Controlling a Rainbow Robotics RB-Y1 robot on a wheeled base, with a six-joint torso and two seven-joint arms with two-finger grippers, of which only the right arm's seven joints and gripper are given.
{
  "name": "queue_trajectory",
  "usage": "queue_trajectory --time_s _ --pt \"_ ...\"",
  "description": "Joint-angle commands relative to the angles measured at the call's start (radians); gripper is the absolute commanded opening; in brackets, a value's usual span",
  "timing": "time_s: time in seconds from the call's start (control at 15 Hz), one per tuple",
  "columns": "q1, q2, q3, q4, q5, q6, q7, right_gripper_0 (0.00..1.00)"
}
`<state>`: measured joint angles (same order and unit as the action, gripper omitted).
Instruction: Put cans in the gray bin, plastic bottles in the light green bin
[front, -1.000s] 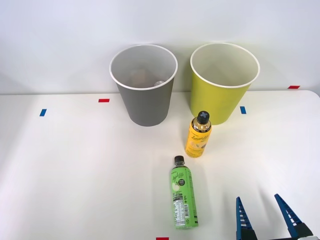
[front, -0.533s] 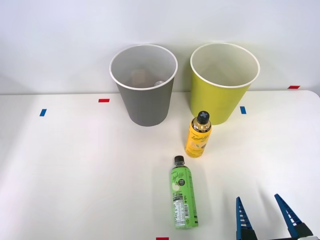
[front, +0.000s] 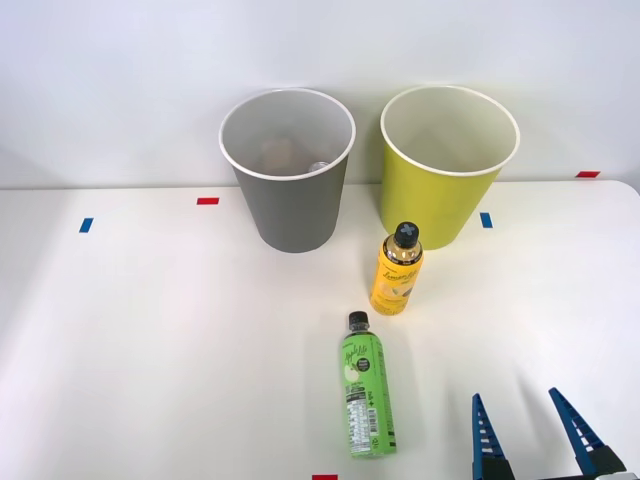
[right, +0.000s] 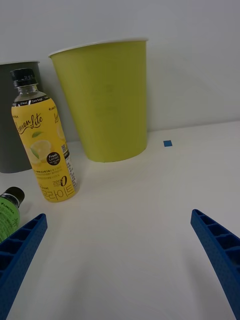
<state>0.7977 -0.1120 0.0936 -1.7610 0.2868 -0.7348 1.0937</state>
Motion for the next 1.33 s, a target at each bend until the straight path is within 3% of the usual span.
queue_trajectory --time_s 0.07,1.33 --pt "0.0 0.0 0.0 0.0 0.0 0.0 0.0 1.0" --pt "0.0 0.0 0.0 0.0 0.0 0.0 0.0 1.0"
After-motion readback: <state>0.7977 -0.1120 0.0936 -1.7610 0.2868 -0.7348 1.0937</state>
